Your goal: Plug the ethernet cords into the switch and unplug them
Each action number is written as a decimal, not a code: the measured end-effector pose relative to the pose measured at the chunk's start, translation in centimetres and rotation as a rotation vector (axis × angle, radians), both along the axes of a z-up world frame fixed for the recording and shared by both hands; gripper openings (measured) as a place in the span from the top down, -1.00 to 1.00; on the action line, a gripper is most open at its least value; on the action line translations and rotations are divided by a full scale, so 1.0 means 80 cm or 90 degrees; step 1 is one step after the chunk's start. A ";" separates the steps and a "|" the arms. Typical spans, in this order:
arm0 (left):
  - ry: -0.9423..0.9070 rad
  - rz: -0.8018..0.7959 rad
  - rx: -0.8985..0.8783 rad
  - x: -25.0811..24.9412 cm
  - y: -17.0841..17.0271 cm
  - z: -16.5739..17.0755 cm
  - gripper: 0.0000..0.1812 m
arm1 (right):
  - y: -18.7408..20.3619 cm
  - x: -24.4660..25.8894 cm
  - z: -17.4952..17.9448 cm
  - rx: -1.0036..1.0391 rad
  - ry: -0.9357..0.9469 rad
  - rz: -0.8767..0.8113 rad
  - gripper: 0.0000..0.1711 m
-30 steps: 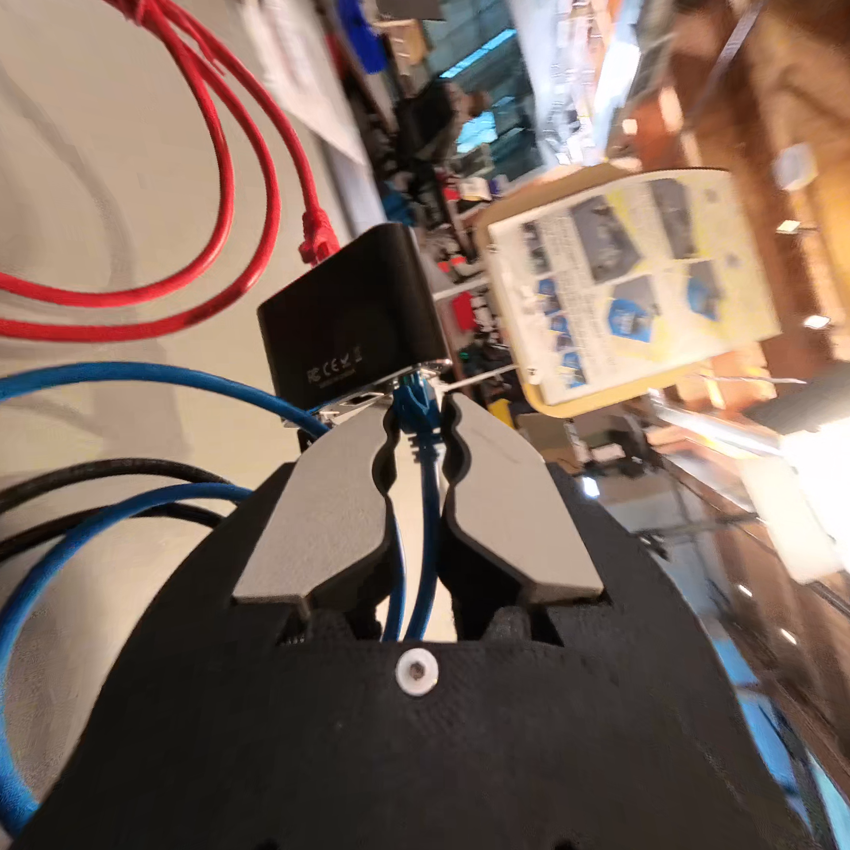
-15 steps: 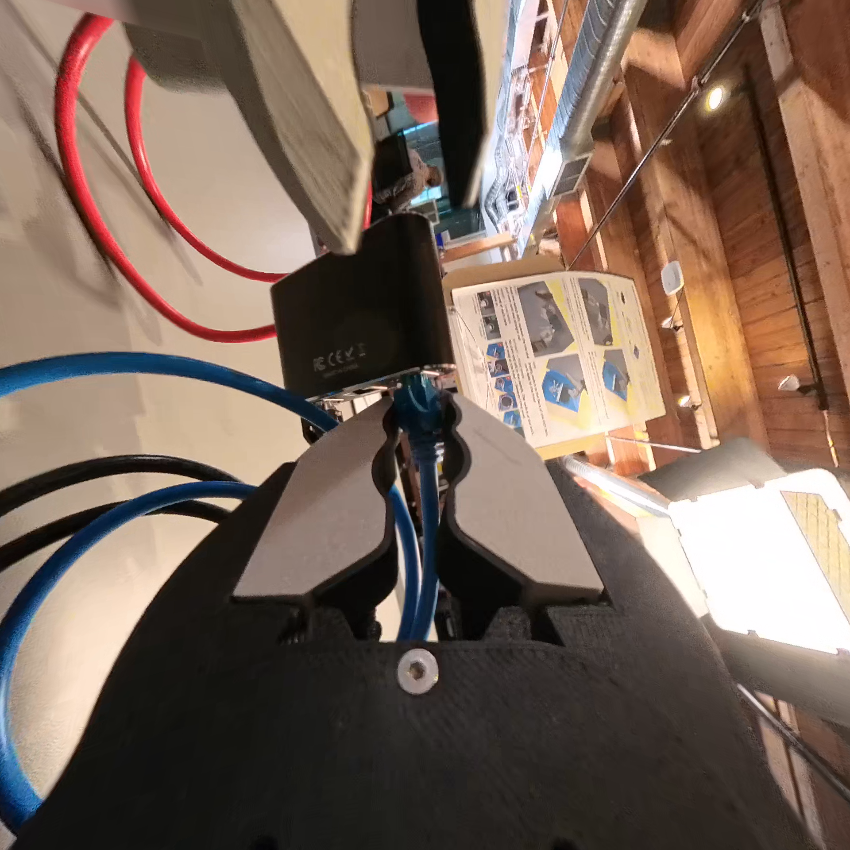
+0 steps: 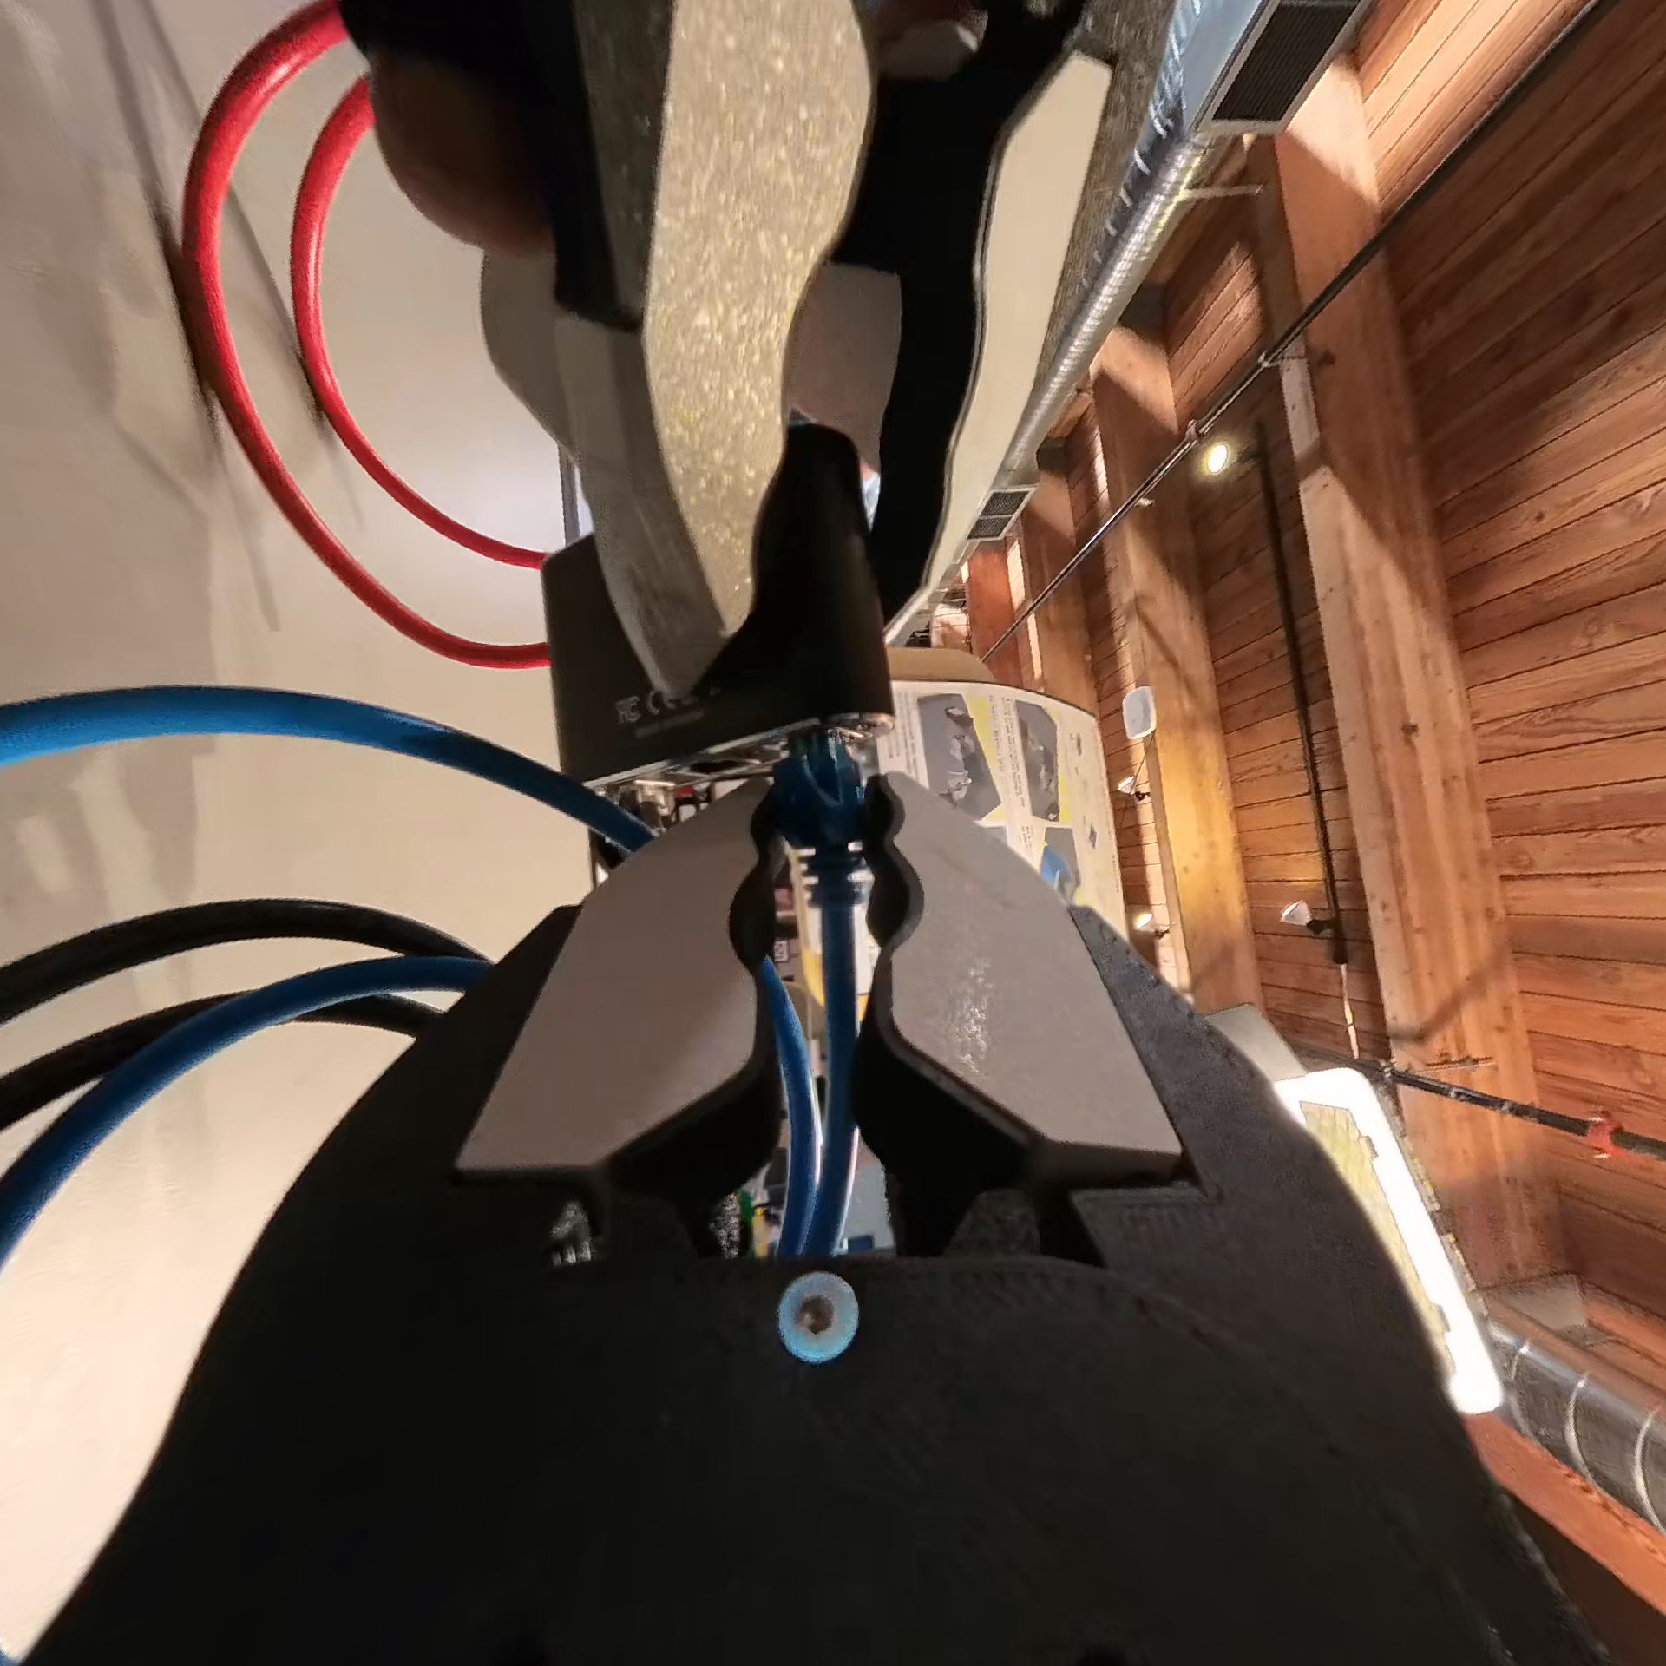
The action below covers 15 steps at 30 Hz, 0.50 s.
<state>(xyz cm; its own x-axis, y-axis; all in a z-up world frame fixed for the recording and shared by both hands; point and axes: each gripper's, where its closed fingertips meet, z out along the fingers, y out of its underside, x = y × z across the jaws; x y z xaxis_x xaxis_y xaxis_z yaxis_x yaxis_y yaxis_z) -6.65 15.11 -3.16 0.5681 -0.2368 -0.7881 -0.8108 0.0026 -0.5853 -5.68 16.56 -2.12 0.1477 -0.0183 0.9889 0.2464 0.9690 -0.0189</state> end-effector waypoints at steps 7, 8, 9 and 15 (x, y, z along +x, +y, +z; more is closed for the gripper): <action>0.093 0.010 -0.034 -0.001 -0.007 -0.012 0.56 | -0.017 -0.001 0.003 0.087 0.010 0.016 0.80; 0.100 0.007 -0.039 0.001 -0.008 -0.014 0.58 | -0.019 -0.001 0.002 0.092 0.008 0.019 0.81; 0.109 0.008 -0.038 0.003 -0.007 -0.016 0.59 | -0.020 -0.001 0.001 0.092 0.005 0.020 0.81; 0.127 0.023 -0.030 0.003 -0.003 -0.019 0.65 | -0.015 -0.001 -0.010 0.006 -0.033 0.039 0.80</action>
